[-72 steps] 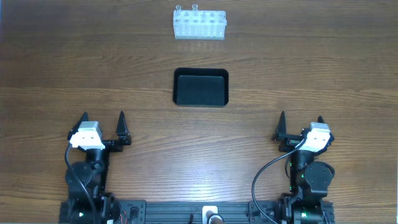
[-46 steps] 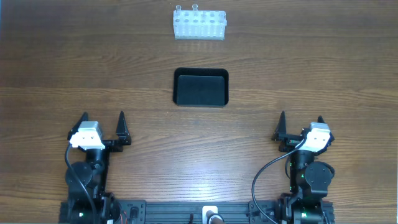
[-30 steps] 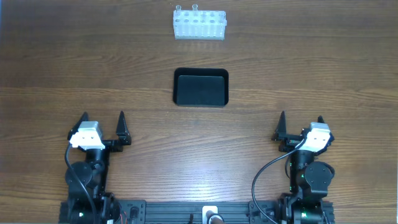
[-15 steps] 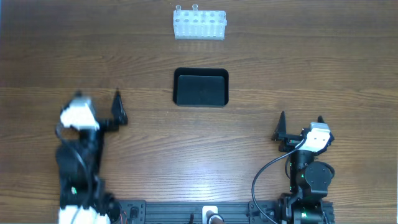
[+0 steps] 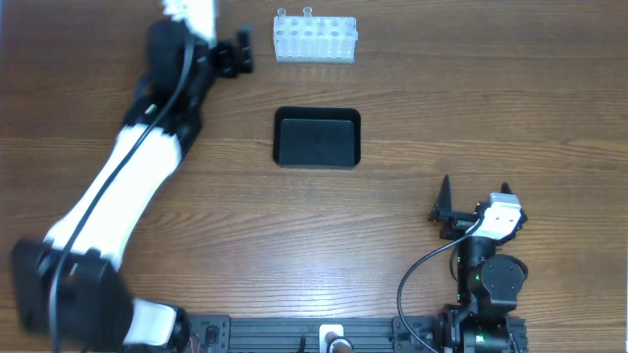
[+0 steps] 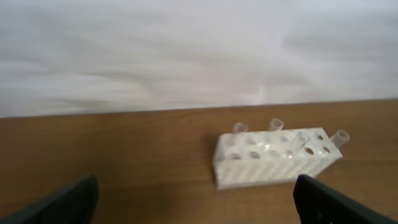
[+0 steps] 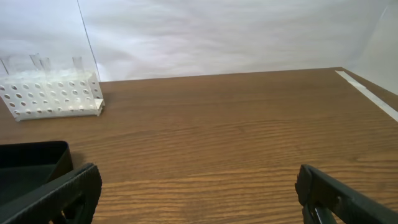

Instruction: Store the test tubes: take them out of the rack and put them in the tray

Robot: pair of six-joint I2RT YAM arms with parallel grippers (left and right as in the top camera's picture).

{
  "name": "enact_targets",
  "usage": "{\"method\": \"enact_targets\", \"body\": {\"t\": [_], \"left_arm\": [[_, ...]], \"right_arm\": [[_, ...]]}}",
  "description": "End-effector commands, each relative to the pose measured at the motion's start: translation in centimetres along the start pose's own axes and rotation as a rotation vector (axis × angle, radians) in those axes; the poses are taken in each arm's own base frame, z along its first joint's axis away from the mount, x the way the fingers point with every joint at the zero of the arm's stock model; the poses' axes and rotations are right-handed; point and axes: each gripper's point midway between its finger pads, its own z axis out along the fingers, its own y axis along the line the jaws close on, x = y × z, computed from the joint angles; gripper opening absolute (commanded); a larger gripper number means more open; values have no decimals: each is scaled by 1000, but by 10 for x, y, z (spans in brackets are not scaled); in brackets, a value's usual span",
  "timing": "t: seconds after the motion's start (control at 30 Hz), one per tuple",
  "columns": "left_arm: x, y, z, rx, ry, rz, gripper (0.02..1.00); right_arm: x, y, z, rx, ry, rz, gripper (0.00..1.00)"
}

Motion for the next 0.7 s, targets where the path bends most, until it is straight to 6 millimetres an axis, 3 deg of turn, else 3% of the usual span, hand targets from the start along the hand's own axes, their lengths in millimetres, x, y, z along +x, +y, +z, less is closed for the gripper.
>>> {"method": "enact_targets", "body": {"t": [0.03, 0.1, 0.33, 0.7], "left_arm": [[2, -27, 46, -35, 68, -11, 998], [10, -36, 61, -36, 101, -6, 996], [38, -35, 94, -77, 152, -31, 998], [52, -35, 132, -98, 157, -24, 998]], "right_arm": [[2, -1, 0, 2, -2, -1, 991], [2, -1, 0, 2, -2, -1, 993], [2, -1, 0, 2, -1, -1, 991], [2, -1, 0, 2, -1, -1, 991]]}}
